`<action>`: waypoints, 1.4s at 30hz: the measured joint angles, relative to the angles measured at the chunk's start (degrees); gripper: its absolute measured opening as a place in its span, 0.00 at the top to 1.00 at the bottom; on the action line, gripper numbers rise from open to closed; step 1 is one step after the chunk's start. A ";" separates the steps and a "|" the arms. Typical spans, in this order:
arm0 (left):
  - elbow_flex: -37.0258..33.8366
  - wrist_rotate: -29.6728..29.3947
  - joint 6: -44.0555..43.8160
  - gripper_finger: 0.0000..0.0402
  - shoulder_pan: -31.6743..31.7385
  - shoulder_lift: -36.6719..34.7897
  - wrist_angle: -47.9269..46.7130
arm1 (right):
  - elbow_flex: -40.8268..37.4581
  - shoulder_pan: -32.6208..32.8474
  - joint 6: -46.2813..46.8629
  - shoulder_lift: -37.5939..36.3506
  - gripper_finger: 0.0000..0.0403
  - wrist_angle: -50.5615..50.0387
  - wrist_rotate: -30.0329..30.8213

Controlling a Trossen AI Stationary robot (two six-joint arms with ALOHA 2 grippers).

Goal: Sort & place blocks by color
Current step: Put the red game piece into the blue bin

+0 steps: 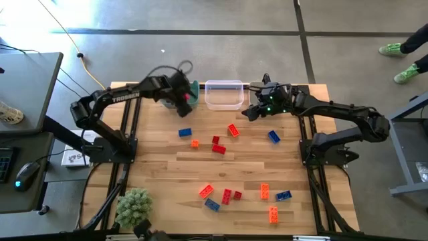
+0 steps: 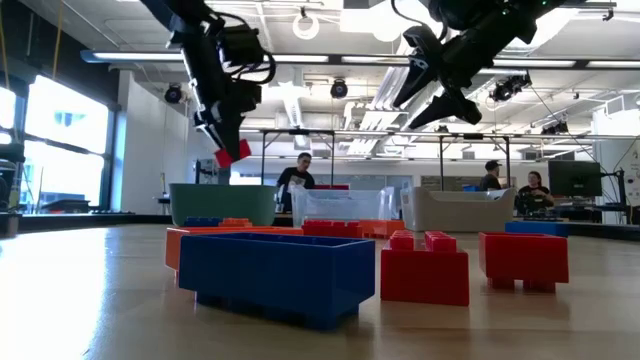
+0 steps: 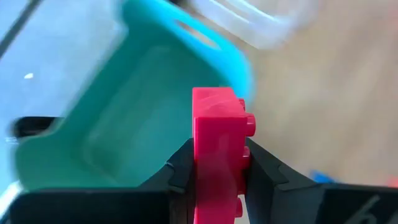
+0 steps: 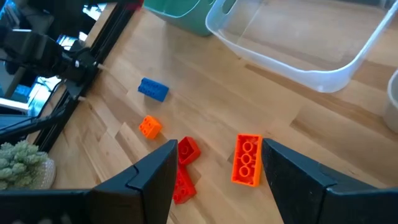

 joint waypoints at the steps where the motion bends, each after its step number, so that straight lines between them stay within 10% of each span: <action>1: 0.00 0.00 0.00 0.83 1.47 0.00 1.08 | 0.00 0.14 0.02 0.00 0.45 0.02 0.02; 31: -0.07 2.58 1.04 0.79 11.52 8.08 3.43 | 0.00 6.19 1.86 0.07 0.45 -0.02 5.38; 42: -0.07 3.15 0.43 0.57 11.49 8.08 3.39 | 0.00 9.54 0.98 0.07 0.45 -0.02 7.38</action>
